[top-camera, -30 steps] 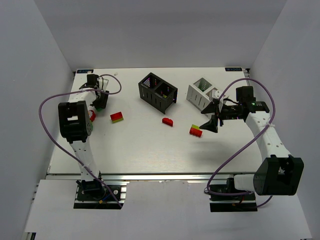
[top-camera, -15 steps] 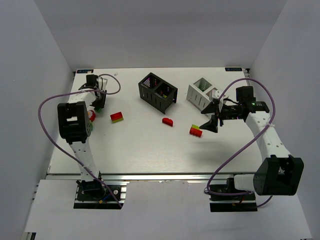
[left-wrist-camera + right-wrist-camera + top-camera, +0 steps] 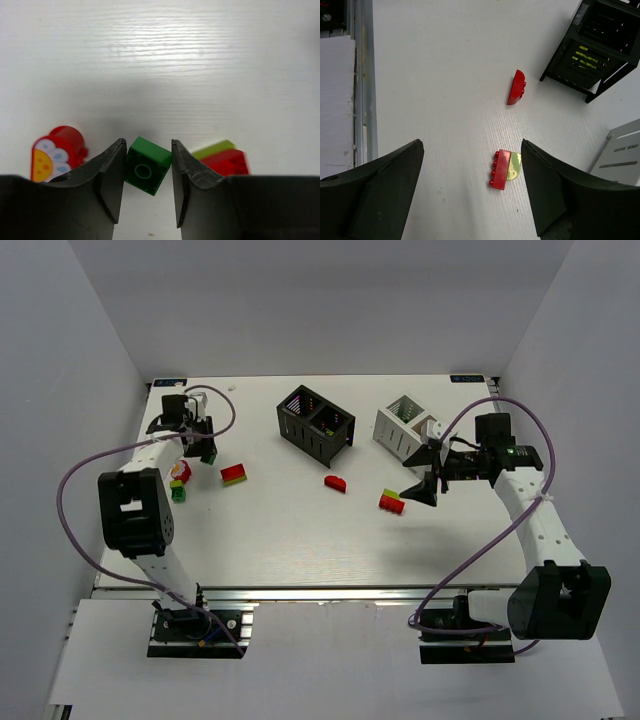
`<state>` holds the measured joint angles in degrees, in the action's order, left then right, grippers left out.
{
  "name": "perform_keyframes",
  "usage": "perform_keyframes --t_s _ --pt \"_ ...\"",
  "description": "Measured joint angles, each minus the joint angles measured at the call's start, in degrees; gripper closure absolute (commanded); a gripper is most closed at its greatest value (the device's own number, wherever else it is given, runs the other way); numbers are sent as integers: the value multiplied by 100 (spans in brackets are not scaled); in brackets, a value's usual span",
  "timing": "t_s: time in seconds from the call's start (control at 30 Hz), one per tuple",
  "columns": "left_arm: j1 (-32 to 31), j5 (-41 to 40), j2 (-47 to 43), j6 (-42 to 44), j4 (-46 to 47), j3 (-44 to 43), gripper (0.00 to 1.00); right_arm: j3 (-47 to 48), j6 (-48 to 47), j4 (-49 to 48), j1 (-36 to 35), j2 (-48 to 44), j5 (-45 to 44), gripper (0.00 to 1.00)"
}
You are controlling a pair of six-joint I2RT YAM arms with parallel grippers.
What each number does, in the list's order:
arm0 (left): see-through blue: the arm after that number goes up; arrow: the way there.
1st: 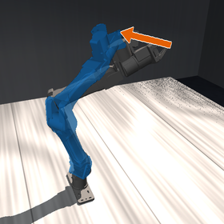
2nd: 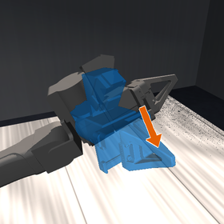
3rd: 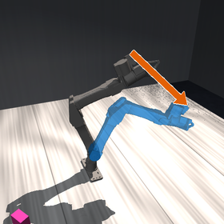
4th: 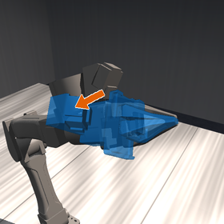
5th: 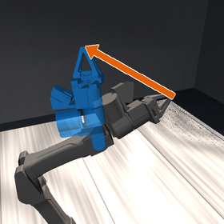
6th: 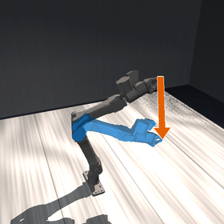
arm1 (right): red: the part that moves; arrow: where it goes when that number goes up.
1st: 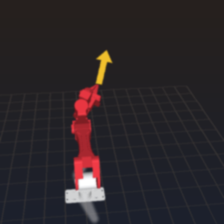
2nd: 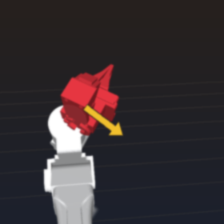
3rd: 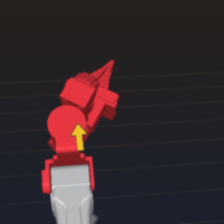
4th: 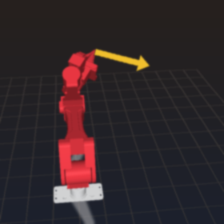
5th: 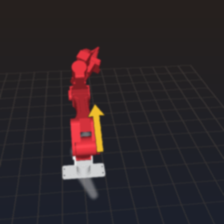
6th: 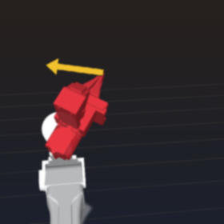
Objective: Sort the legos into containers by color
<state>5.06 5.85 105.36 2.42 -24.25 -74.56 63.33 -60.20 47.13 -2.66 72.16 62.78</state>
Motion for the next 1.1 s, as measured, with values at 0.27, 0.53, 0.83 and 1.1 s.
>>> perform_keyframes --t_s 0.27,0.53,0.83,1.1 --pt "-291 774 -1513 -1180 857 868 87 0 179 -17 0 -208 37 22" --pt "-1932 1073 -2138 -2524 2103 1285 87 -48 1679 -1064 28 -656 -385 52" --pt "-3403 1021 -1412 -3407 3047 413 87 -24 3609 -2262 409 -756 -1484 100" --pt "-4044 992 343 -3753 3405 -1233 87 105 4441 -2726 570 -758 -1958 100"
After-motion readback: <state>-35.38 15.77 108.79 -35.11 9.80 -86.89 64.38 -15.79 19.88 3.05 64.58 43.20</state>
